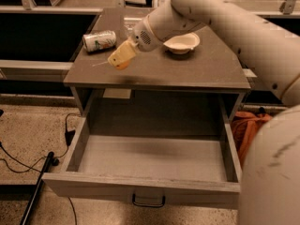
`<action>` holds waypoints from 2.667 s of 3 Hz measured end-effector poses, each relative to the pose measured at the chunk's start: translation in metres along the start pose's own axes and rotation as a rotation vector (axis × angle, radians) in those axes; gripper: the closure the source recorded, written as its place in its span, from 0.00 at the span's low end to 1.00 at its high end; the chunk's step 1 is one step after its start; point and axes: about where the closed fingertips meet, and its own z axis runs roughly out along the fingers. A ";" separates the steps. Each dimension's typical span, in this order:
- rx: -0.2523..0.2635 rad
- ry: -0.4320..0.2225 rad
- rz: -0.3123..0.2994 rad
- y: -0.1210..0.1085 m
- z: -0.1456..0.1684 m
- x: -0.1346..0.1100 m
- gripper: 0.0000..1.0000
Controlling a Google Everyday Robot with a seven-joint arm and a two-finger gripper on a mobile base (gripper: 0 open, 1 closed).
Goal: Pick orange from top drawer and place on counter
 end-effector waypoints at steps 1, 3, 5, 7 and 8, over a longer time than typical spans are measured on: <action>0.058 0.017 0.015 -0.018 0.030 0.003 0.36; 0.196 -0.029 -0.086 -0.031 0.049 -0.003 0.00; 0.179 -0.036 -0.097 -0.030 0.048 0.000 0.00; 0.127 -0.181 -0.174 -0.022 -0.014 0.034 0.00; 0.147 -0.184 -0.244 -0.024 -0.024 0.040 0.00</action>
Offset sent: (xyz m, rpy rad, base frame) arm 0.0519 0.0366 -0.0315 -0.0358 -0.2298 -0.1480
